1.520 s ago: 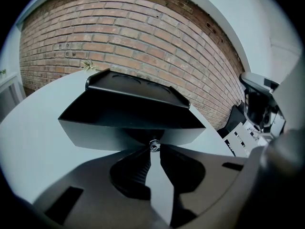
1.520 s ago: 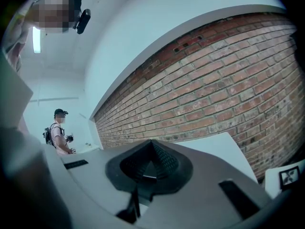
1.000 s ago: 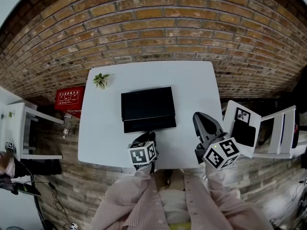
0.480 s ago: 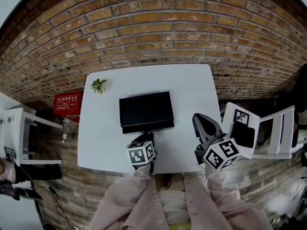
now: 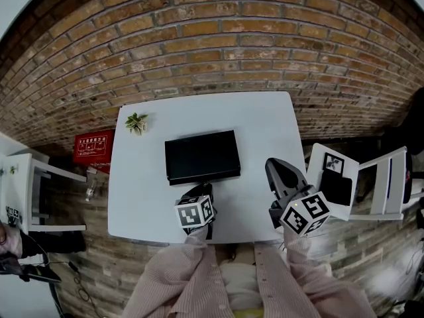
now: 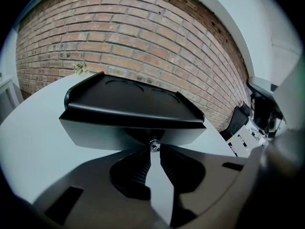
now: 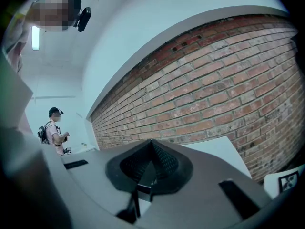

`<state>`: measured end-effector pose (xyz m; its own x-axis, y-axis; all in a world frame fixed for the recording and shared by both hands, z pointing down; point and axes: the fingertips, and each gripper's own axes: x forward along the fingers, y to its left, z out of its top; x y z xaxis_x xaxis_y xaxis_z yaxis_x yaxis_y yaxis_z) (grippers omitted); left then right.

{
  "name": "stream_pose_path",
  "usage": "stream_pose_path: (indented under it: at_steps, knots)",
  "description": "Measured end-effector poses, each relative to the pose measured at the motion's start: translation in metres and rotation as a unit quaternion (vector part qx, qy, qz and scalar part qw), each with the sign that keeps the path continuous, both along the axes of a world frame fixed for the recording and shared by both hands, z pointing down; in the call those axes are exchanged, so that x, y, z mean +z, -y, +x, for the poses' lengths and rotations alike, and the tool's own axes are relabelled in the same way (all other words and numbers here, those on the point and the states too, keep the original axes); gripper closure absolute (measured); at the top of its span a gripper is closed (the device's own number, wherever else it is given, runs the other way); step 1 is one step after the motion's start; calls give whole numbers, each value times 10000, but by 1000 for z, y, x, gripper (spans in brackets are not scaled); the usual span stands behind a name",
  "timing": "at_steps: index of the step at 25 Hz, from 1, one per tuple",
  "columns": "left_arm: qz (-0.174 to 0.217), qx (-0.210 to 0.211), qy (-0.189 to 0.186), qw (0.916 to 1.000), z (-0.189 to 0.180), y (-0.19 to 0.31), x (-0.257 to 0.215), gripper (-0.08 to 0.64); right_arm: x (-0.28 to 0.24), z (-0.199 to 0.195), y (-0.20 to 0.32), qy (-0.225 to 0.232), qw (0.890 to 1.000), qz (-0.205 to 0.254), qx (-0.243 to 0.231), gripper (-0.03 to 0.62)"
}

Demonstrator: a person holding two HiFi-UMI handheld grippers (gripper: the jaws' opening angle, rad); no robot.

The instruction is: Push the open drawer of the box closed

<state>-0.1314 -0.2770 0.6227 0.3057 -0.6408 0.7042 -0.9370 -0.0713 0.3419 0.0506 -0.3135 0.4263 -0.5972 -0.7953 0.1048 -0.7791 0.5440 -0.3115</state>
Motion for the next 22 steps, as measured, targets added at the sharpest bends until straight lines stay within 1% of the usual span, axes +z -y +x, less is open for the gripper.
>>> stream_pose_path:
  at_steps: [3,14,22]
  knots:
    - [57,31,-22,10000,-1,5,-2,502,1,-2,2,-8,10000,-6,7,589]
    - [16,23,66,10000,-2,13,0,502,4,0,7,-22,10000,-14,34,589]
    - [68,70,88,9999,-2,16,-1,502,6,0,12,-56,10000,-9,11,589]
